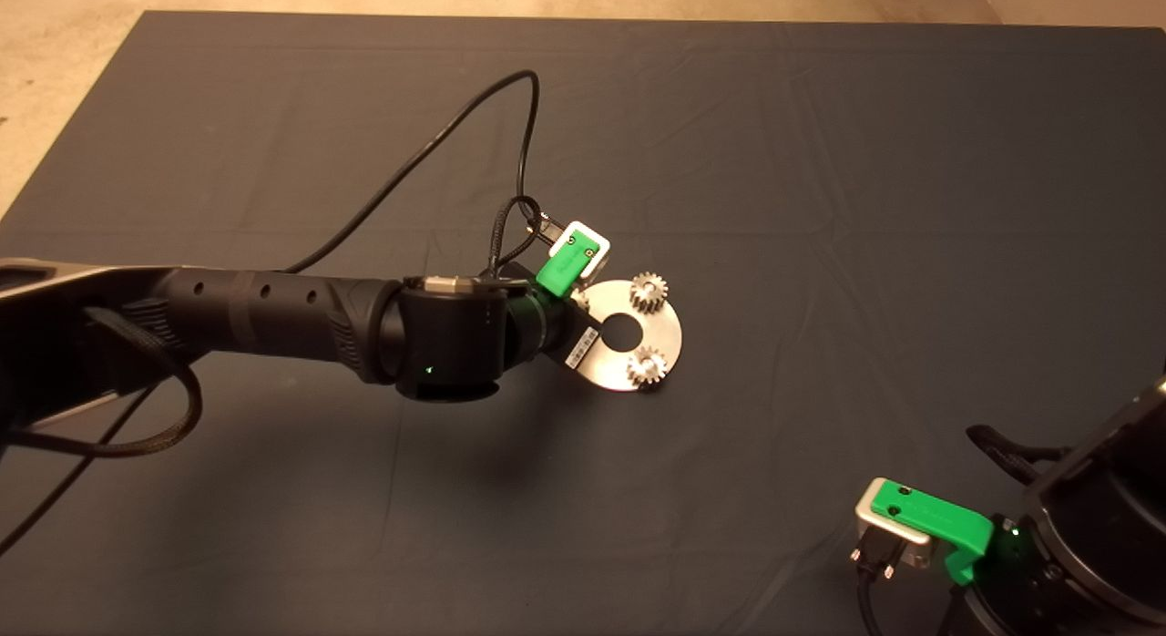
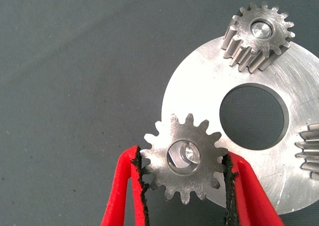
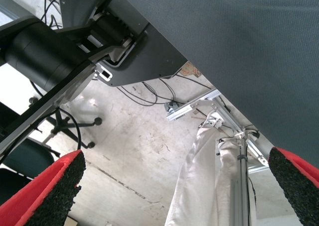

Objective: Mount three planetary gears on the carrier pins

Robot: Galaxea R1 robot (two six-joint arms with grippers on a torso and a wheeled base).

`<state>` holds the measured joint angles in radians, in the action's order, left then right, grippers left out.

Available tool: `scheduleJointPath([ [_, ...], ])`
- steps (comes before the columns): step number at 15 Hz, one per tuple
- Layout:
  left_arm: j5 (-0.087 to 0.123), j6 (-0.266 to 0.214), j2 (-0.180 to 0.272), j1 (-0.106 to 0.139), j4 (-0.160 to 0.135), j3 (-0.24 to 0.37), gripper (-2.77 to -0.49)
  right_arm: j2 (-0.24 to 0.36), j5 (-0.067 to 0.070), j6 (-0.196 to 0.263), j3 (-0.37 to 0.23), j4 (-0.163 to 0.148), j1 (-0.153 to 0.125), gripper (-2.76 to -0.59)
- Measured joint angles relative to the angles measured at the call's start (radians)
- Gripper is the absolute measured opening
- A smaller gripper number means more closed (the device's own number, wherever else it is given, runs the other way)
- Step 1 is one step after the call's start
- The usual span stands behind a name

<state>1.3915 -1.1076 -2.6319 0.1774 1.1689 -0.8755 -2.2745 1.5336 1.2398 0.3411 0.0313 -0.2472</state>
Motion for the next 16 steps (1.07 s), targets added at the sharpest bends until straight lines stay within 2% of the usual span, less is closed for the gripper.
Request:
scheduleJointPath([
  [2,0.006,-0.010,-0.011,0.000,-0.005,0.001,-2.67,0.000,-0.001,0.000,0.000,0.000,-0.001,-0.63],
  [6,0.003,-0.025,-0.025,-0.003,-0.012,0.003,-2.67,0.000,0.000,0.000,0.000,0.000,-0.020,-0.63],
  [16,0.006,-0.029,-0.021,-0.003,-0.012,0.003,-2.67,0.000,0.000,0.000,0.000,0.000,-0.022,-0.63],
])
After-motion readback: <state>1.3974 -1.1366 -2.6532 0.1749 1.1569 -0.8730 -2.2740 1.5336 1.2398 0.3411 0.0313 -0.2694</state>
